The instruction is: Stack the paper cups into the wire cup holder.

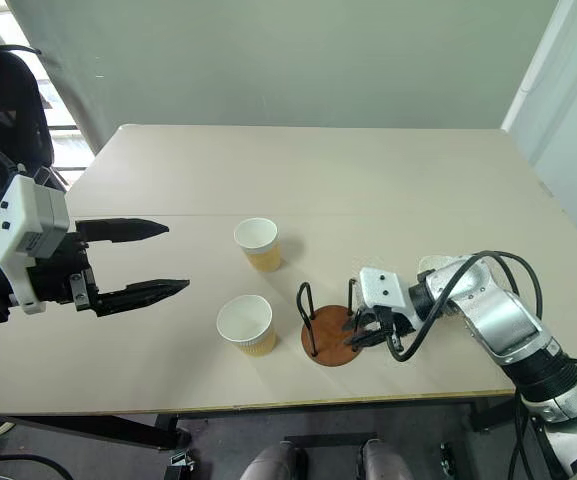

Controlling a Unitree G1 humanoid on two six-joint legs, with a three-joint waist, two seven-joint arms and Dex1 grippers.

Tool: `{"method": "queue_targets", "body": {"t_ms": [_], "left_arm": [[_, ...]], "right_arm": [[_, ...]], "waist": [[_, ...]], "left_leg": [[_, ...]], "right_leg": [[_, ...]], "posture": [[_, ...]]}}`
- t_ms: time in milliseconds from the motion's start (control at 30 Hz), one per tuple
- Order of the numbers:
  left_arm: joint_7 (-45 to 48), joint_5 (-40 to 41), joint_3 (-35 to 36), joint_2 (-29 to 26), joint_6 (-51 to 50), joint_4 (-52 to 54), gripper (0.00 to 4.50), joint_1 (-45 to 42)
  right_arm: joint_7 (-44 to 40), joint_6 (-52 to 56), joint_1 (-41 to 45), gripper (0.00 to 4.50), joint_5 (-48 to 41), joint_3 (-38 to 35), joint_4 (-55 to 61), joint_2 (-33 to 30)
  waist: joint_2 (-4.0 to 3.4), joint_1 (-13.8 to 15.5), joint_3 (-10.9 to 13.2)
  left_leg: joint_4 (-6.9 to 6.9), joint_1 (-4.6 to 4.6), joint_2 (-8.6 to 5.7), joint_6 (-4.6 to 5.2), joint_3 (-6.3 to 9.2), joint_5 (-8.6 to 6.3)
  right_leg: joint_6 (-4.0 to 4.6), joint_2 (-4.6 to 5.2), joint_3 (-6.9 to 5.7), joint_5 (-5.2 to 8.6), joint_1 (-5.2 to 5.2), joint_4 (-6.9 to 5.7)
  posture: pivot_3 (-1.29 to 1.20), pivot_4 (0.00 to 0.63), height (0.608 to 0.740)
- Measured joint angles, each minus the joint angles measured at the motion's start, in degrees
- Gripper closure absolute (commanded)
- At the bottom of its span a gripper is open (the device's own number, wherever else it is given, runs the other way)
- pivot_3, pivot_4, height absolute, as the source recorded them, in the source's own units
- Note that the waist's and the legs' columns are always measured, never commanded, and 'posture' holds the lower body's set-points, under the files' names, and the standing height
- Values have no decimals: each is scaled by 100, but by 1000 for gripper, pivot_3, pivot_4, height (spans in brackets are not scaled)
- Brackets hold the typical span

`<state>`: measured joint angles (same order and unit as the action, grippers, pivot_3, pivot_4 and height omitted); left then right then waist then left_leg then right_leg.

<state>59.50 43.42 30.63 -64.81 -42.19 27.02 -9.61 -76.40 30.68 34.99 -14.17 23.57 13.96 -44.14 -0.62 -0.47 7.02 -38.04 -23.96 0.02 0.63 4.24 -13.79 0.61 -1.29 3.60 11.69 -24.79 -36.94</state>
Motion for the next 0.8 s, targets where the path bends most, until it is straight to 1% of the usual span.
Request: {"method": "queue_targets", "body": {"t_ms": [100,133,200,233,300,433,533,600,700,733,800], "left_arm": [[1,-1,0,0,1,-1,0,-1],[1,-2,-1,1,1,-2,0,-4],[6,-5,-14,1,10,-12,0,-22],[11,-5,-27,1,26,-17,0,-34],[25,-6,-79,2,75,-57,0,-88],[120,2,-382,2,168,-237,0,-406],[306,20,-540,-45,232,-290,0,-597],[455,71,-550,-122,232,-363,0,-668],[795,548,-266,-312,82,-365,0,-848],[869,654,-176,-388,57,-332,0,-871],[934,744,-154,-428,46,-193,0,-871]], "right_arm": [[-87,50,91,1204,36,12,13,-29],[-130,59,131,917,44,13,23,-77],[-162,65,194,144,82,12,25,-155],[-189,65,212,38,87,12,27,-188],[-305,22,211,38,91,11,76,-328],[-606,-266,178,38,107,-45,353,-928],[-750,-447,152,38,137,-250,470,-1378],[-853,-513,111,38,51,-576,488,-1715],[-1187,-377,-4,38,-534,-1661,499,-2457],[-1203,-356,14,38,-621,-2013,420,-2673],[-1145,-415,45,38,-588,-2425,211,-2926]], "waist": [[0,0,0],[0,0,0],[0,0,0],[0,1,0],[0,6,1],[3,32,3],[5,30,7],[8,31,10],[12,56,17],[13,57,16],[18,56,10]], "left_leg": [[3,0,1,-2,0,-1],[4,0,1,-2,0,-1],[3,0,1,-2,0,-2],[3,0,1,-2,0,-2],[3,-1,0,-2,0,-2],[2,-2,0,-4,1,-2],[1,-4,0,-6,0,-4],[3,-4,1,-8,0,-5],[8,-21,0,-14,-1,-9],[10,-17,-1,-16,-1,-13],[11,8,0,-19,2,-23]], "right_leg": [[0,-1,0,0,-2,0],[0,-1,-1,0,-2,0],[0,-1,-1,0,-1,1],[0,-1,0,0,-1,1],[1,-1,-1,0,-1,1],[1,0,-1,1,0,1],[1,0,1,1,-2,2],[3,-1,1,3,-2,2],[3,-1,2,8,-15,5],[1,-1,4,12,-11,7],[-1,-2,5,22,11,9]], "posture": [[0,150,740],[0,150,740],[0,150,740],[0,150,740],[0,150,740],[0,150,740],[0,150,740],[0,150,740],[0,150,740],[0,150,740],[0,150,740]]}}
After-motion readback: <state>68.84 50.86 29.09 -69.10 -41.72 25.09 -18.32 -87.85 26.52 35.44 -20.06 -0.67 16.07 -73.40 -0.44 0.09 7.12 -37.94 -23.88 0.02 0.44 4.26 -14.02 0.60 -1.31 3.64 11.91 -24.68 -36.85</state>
